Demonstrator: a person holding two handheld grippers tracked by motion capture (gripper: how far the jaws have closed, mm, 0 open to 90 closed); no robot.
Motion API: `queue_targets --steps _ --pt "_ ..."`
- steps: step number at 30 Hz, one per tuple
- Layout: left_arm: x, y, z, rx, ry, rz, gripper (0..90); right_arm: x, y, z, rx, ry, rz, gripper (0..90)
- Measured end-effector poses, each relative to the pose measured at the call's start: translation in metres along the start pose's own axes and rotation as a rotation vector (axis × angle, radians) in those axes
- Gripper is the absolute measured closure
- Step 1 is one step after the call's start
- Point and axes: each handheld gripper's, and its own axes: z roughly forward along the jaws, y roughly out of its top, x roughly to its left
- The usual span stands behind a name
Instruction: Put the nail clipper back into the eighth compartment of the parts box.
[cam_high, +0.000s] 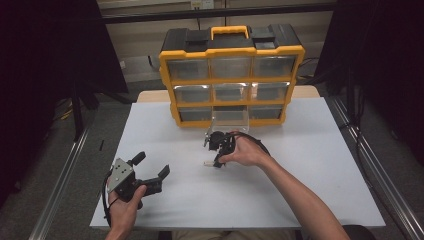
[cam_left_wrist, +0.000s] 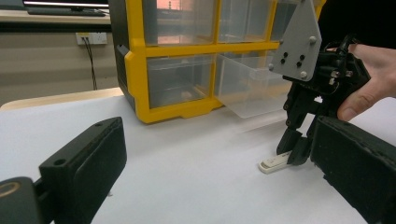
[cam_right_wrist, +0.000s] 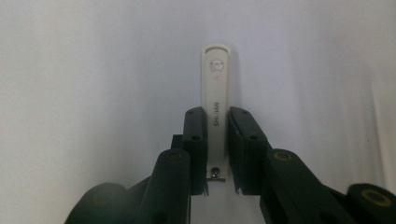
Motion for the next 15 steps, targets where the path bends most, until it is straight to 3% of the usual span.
queue_targets --steps 2,6,15 --pt "0.0003 -0.0002 -0.0004 0.003 0.000 -0.001 3.6 0.0018 0.0002 -0.0015 0.013 0.004 0.036 78.3" --pt "0.0004 -0.0001 -0.0007 0.000 -0.006 0.004 3.6 0.0011 -0.0001 -0.0017 0.008 0.004 0.018 78.3" --pt "0.0008 0.0000 -0.0018 -0.001 0.004 0.007 3.6 0.0043 -0.0016 -0.0108 -0.048 0.004 0.045 78.3"
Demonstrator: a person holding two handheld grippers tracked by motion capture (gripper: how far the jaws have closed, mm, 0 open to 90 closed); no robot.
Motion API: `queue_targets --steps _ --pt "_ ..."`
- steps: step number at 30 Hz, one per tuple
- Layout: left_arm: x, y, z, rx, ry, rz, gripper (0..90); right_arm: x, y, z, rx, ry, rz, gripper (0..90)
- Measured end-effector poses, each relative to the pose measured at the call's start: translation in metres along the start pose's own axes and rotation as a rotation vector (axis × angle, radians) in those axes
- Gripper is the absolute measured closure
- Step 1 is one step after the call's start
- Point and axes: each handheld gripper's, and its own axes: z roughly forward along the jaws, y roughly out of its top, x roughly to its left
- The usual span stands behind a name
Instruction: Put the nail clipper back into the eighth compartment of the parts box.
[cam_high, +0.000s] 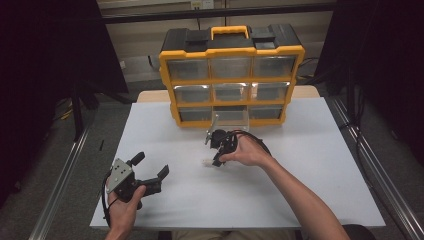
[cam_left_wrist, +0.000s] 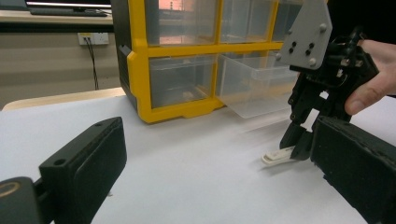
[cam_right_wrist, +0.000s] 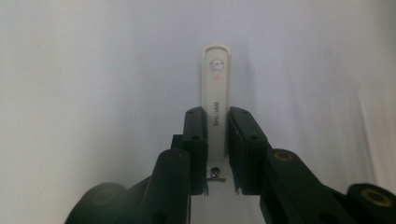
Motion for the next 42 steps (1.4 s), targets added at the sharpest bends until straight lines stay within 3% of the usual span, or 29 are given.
queue_targets --steps 9,23,26,27,29,39,42 --pt "-0.001 0.000 -0.001 0.002 -0.003 -0.004 3.6 0.003 -0.003 -0.010 -0.051 -0.002 0.018 78.3" --pt "-0.001 0.000 0.000 0.000 -0.002 -0.005 3.6 0.003 -0.017 -0.020 -0.221 -0.002 0.006 78.3" --pt "-0.001 0.000 0.000 0.000 0.001 -0.010 3.6 0.004 -0.019 -0.024 -0.253 0.002 0.025 78.3" --pt "-0.001 0.000 0.000 0.002 0.001 -0.008 3.6 0.004 -0.019 -0.025 -0.265 -0.004 0.009 78.3" --pt "-0.001 0.000 0.000 -0.001 -0.002 -0.008 3.6 0.006 -0.020 -0.026 -0.258 -0.005 0.021 78.2" --pt "-0.001 0.000 0.000 0.002 0.000 -0.005 3.6 0.006 -0.023 -0.039 -0.347 0.012 0.005 78.3" --pt "-0.001 0.000 0.001 0.003 -0.002 -0.005 3.6 0.008 -0.023 -0.042 -0.354 -0.004 -0.002 78.3"
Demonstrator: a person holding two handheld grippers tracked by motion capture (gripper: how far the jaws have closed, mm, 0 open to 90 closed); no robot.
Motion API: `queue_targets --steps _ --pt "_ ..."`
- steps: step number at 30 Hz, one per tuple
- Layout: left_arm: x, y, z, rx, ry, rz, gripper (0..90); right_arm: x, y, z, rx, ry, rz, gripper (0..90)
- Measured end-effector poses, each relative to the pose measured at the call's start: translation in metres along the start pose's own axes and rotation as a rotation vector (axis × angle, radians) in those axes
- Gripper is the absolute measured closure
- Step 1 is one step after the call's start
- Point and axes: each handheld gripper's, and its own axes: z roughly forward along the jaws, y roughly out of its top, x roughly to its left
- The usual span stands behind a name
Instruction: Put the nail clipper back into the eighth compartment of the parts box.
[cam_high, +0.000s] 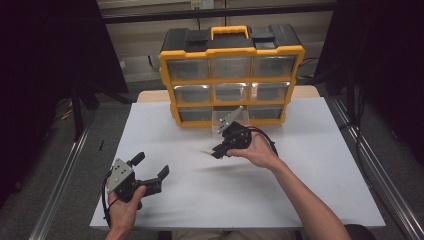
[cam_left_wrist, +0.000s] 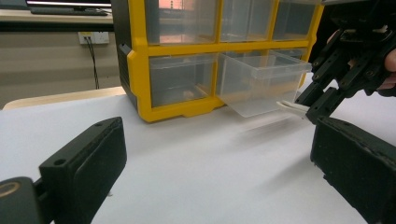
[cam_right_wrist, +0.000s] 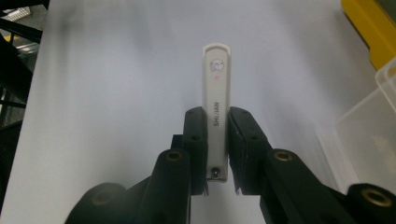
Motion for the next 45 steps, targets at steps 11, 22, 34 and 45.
queue_targets --steps 11,22,34,45 --pt "0.000 0.000 0.000 0.000 0.000 0.000 3.6 0.000 0.003 -0.015 -0.067 -0.009 0.002 78.3" --pt "0.001 0.000 0.000 0.002 0.004 -0.003 3.6 0.002 0.011 -0.024 -0.087 -0.026 0.007 78.2" --pt "-0.001 0.000 0.000 -0.002 -0.005 -0.003 3.6 -0.005 0.023 -0.044 -0.077 -0.071 0.012 78.2" --pt "-0.001 0.000 0.000 0.003 -0.006 0.002 3.5 -0.016 0.033 -0.060 -0.082 -0.105 0.034 78.2"
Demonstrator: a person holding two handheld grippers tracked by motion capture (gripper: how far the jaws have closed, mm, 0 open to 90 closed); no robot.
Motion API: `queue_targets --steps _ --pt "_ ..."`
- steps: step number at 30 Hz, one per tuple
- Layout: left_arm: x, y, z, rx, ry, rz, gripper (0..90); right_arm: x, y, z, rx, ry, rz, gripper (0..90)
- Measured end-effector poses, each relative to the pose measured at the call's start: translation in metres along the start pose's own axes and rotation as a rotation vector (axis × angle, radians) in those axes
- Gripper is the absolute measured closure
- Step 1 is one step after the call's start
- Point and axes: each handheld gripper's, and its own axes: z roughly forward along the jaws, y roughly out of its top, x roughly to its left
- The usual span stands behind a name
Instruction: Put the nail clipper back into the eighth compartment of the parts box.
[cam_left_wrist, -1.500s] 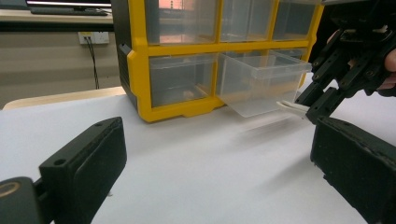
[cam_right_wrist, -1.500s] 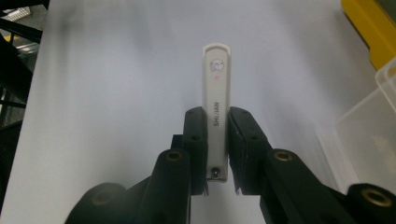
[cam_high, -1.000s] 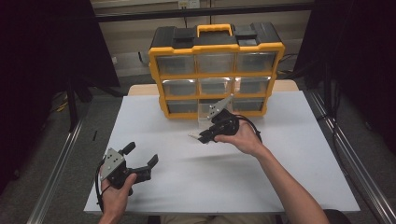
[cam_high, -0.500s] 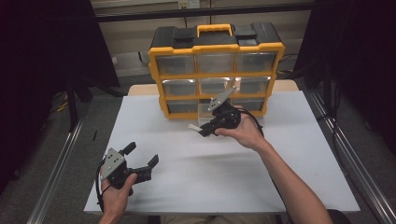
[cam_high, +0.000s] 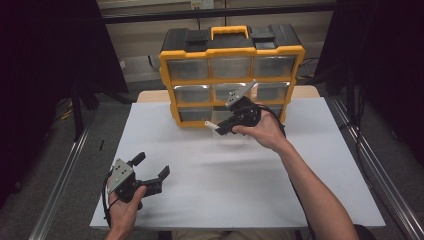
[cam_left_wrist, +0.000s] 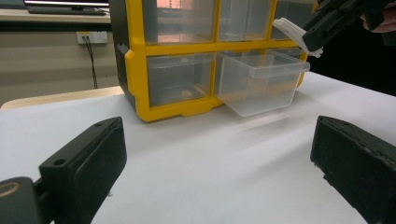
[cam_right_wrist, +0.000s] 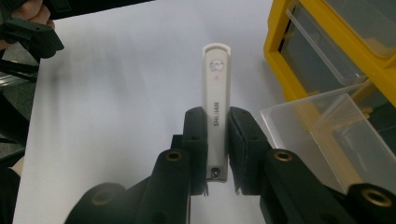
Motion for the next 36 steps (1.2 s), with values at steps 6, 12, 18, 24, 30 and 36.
queue_targets --steps 6,12,18,24,30,36 --pt "0.000 0.000 0.000 -0.002 0.002 0.001 3.6 -0.005 0.005 -0.006 -0.003 -0.016 0.005 78.2" --pt "-0.001 0.000 0.001 0.000 0.003 -0.007 3.6 -0.013 0.011 -0.011 -0.013 -0.028 0.014 78.2" --pt "0.000 0.000 0.001 -0.002 0.004 -0.012 3.6 -0.022 0.014 -0.015 -0.010 -0.062 0.029 78.2" --pt "-0.001 0.001 0.000 -0.003 0.001 -0.007 3.6 -0.029 0.014 -0.014 0.018 -0.087 0.053 78.2" --pt "-0.001 0.001 -0.001 -0.004 0.001 -0.007 3.6 -0.037 0.014 -0.010 0.047 -0.120 0.060 78.2" --pt "-0.001 0.001 -0.001 -0.006 0.004 -0.005 3.6 -0.043 0.017 -0.010 0.091 -0.138 0.073 78.2"
